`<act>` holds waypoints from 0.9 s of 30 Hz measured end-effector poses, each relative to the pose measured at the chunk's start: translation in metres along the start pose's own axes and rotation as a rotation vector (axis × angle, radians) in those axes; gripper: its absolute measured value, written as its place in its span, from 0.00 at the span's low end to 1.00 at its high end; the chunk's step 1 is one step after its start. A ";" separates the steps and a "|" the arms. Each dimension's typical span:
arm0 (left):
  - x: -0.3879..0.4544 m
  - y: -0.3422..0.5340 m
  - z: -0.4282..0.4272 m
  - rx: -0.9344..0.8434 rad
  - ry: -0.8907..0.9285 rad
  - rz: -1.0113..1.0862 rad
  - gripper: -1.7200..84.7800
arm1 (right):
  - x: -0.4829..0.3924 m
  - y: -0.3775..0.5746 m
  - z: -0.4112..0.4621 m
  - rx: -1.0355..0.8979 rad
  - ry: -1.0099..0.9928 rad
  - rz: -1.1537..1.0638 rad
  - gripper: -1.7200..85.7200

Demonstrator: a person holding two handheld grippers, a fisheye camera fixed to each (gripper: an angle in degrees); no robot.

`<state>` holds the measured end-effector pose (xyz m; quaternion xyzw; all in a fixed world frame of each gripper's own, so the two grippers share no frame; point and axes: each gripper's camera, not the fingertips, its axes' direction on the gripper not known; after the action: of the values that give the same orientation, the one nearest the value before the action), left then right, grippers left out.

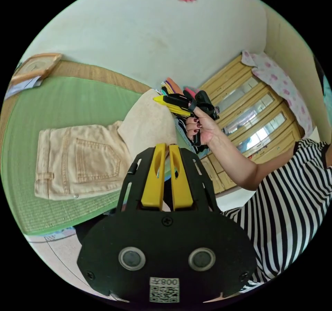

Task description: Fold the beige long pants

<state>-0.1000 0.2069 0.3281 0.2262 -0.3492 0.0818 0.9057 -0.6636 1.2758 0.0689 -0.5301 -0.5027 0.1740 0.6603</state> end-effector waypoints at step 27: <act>-0.282 0.142 0.018 0.225 -0.005 -0.582 0.04 | -0.187 -0.138 0.416 -0.371 0.179 -0.065 0.08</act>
<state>-0.3635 0.3270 0.2017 0.4157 -0.2609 -0.1432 0.8595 -1.1395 1.2999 0.0718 -0.6394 -0.4822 0.0091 0.5988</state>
